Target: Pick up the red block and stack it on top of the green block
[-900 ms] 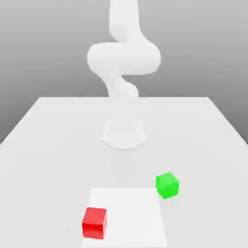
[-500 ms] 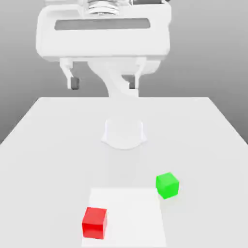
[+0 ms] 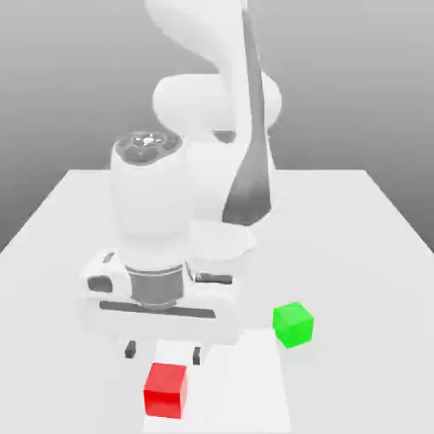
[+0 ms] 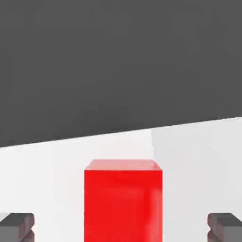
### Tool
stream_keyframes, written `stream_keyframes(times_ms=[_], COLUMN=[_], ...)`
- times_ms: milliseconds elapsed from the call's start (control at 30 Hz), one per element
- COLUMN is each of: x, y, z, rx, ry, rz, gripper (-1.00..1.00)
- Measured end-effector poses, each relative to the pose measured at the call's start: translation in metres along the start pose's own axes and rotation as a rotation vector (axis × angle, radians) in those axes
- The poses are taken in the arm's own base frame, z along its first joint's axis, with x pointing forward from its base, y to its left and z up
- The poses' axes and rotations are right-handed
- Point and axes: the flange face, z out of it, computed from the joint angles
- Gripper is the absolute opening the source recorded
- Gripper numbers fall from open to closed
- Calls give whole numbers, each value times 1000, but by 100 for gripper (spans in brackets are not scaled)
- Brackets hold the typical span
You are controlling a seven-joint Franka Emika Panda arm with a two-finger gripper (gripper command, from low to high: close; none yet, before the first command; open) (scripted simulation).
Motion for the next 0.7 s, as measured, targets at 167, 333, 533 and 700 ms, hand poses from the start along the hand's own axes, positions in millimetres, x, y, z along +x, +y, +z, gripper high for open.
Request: stream_keyframes(times_ms=[167,333,533,700], x=[-1,-1,-34,-152], y=[1,1,-11,-33], z=[23,17,-42,-64], rx=[-1,-2,10,25], ry=[-1,-1,-13,-30], rz=[1,0,-78,-374], gripper=[-100,-100,-100,-100])
